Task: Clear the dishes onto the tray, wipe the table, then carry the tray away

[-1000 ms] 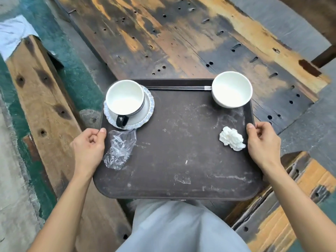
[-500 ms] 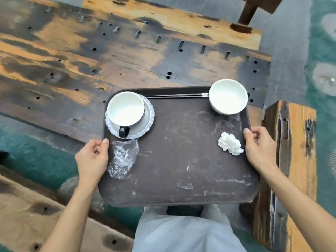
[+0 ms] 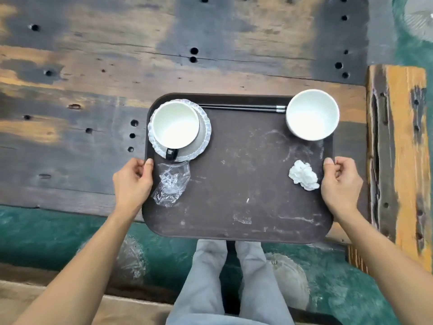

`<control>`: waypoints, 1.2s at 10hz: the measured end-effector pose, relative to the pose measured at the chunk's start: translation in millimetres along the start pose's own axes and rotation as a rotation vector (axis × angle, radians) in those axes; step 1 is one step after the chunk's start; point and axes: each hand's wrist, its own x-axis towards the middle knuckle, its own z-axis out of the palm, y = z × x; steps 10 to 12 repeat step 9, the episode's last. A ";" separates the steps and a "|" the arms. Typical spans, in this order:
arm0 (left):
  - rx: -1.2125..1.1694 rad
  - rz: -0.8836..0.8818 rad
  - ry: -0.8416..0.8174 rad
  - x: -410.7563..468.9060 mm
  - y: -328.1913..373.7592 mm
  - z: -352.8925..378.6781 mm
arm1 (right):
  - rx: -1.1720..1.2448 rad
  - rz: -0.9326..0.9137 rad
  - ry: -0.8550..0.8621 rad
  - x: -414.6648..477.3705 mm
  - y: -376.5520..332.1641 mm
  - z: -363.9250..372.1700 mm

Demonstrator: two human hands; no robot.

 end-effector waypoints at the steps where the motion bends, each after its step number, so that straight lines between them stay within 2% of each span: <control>1: 0.043 0.016 -0.029 20.3 -2.7 28.3 | -0.011 0.011 0.020 14.1 16.5 20.1; 5: 0.103 0.028 -0.071 66.4 11.9 56.4 | -0.057 0.063 0.012 51.0 25.4 48.6; 6: 0.132 0.009 -0.135 68.3 11.4 49.9 | -0.074 0.045 -0.004 52.0 24.2 46.4; 8: 0.104 -0.171 -0.299 37.2 31.6 23.7 | -0.161 0.071 -0.246 37.3 6.8 12.7; 9: 0.028 -0.344 -0.287 -15.3 35.7 -1.7 | -0.132 0.189 -0.238 -9.2 5.4 -19.5; 12: 0.028 -0.344 -0.287 -15.3 35.7 -1.7 | -0.132 0.189 -0.238 -9.2 5.4 -19.5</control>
